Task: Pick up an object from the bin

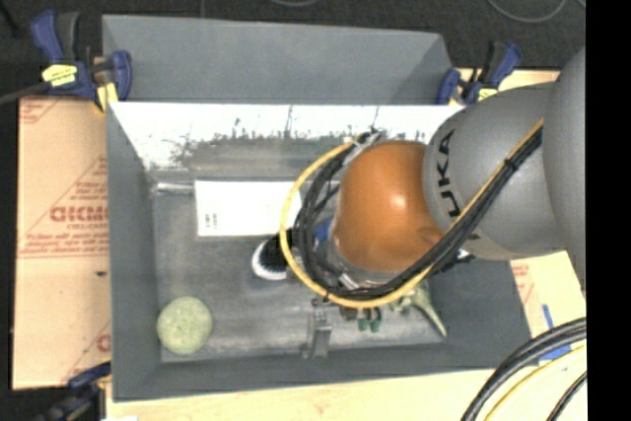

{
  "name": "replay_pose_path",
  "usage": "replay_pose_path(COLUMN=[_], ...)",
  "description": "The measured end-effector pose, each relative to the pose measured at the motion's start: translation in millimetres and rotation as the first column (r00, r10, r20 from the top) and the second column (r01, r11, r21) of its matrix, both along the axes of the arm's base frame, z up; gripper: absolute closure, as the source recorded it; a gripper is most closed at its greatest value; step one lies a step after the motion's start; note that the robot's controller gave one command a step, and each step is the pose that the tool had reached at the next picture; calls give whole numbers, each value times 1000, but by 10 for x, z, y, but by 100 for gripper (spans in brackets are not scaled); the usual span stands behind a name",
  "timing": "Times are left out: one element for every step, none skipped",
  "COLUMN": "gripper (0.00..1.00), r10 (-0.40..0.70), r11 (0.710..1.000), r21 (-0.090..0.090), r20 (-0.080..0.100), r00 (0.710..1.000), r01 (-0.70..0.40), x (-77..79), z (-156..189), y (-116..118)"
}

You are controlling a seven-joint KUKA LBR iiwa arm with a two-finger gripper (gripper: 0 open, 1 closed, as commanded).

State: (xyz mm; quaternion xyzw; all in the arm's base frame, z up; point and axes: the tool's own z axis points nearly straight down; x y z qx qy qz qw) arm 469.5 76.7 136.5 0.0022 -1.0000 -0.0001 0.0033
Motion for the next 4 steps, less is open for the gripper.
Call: replay_pose_path(gripper=[0,0,0,0], r10=[-4,133,76,52], r11=[1000,991,997,999], r21=[1,0,5,3], r20=[8,17,23,30], r00=[1000,991,997,998], r01=[4,-133,-76,-52], x=[21,528,767,1077], z=[39,-323,-543,-587], y=[-3,-130,-183,59])
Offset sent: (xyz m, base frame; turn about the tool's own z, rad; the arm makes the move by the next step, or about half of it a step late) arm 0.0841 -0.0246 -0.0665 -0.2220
